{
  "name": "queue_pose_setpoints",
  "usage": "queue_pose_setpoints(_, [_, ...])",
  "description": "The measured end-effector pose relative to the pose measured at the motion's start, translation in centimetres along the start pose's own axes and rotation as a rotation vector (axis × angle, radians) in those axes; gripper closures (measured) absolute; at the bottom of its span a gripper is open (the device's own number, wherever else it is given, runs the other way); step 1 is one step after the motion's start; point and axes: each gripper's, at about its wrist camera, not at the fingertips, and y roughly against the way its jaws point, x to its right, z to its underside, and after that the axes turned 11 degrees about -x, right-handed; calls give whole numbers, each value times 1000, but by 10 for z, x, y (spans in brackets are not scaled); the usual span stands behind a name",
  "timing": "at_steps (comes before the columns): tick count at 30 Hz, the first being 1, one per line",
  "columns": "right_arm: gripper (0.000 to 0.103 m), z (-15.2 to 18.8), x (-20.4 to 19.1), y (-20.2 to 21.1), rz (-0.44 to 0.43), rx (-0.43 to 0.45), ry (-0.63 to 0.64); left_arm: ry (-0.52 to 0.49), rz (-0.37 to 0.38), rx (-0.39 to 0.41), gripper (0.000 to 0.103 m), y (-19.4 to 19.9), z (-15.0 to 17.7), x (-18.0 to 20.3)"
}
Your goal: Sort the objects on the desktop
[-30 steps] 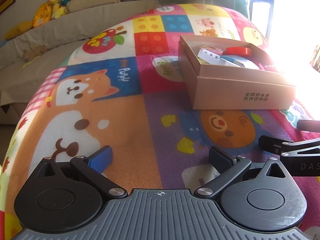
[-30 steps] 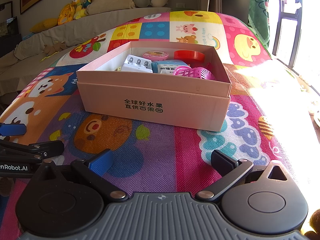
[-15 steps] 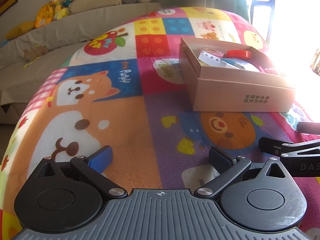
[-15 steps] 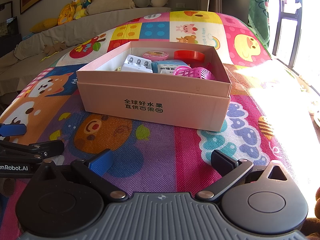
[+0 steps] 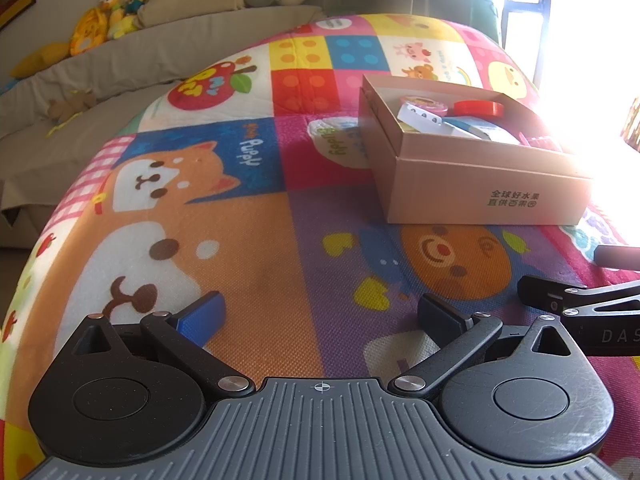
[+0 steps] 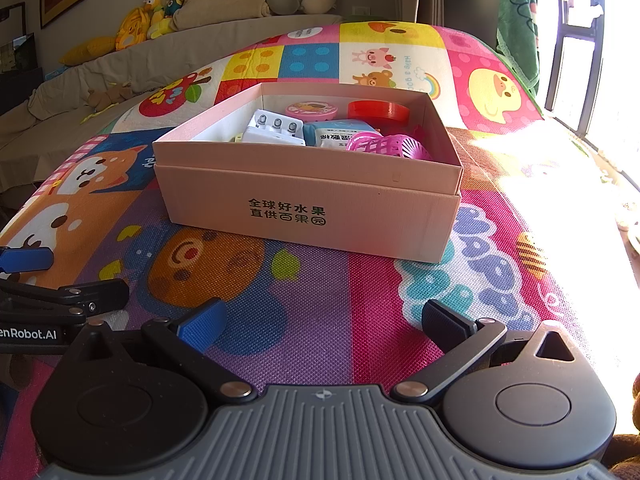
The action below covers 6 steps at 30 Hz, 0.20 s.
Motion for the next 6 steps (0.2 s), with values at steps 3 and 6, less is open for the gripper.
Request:
queue_pose_setpoints(3, [0, 0, 0, 0, 0, 0, 0, -3, -2, -1, 0, 0, 0, 0])
queue_pose_setpoints(6, [0, 0, 0, 0, 0, 0, 0, -5, -2, -4, 0, -1, 0, 0])
